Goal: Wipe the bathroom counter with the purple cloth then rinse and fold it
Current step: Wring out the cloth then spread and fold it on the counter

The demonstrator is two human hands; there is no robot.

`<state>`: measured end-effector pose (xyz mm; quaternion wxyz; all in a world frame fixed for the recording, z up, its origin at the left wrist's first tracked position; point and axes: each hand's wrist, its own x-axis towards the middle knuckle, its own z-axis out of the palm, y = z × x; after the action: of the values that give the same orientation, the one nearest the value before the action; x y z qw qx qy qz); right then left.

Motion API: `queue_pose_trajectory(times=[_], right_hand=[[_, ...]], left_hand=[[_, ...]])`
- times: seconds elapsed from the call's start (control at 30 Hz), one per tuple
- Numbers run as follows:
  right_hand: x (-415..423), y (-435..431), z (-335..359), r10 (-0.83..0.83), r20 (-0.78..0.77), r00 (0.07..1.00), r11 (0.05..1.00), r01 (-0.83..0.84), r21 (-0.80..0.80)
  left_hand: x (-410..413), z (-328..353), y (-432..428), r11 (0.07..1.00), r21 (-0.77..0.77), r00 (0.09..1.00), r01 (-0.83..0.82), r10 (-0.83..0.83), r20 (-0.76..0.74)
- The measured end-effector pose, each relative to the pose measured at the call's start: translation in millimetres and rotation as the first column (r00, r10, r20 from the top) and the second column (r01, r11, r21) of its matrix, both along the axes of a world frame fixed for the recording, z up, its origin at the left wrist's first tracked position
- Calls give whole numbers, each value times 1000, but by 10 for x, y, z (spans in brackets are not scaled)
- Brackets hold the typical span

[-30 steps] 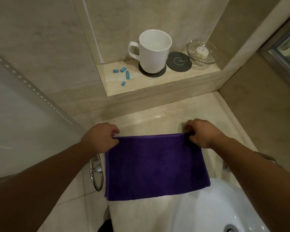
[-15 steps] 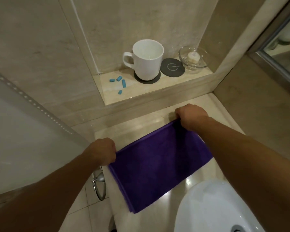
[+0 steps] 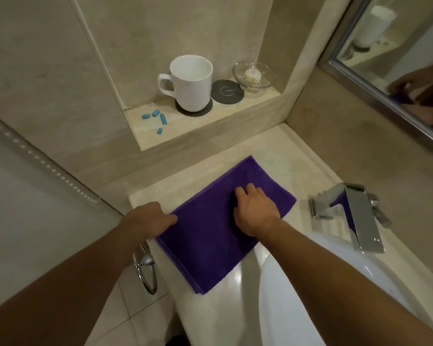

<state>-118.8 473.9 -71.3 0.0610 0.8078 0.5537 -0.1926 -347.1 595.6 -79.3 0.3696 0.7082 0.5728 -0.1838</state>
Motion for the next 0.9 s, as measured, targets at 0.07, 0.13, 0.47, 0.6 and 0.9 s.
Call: queue_pose_trajectory(times=[0.07, 0.13, 0.47, 0.6, 0.9], right_hand=[[-83, -92, -44, -23, 6, 1000, 1000, 23, -9], [-193, -183, -75, -68, -11, 998, 998, 68, -10], [-904, -348, -83, -336, 56, 940, 923, 317, 219], [-1379, -396, -79, -510, 21, 860, 842, 494, 215], [-2087, -616, -162, -925, -303, 229, 214, 973, 81]], left_hand=[[-11, -23, -38, 1000, 1, 1000, -9, 9, 1], [-59, -64, -57, 999, 38, 1000, 12, -11, -24], [-85, -143, 136, 977, 10, 976, 211, -211, 44], [-135, -129, 235, 950, -13, 943, 311, -306, 133], [-212, -81, 247, 947, -114, 949, 300, -283, 142]])
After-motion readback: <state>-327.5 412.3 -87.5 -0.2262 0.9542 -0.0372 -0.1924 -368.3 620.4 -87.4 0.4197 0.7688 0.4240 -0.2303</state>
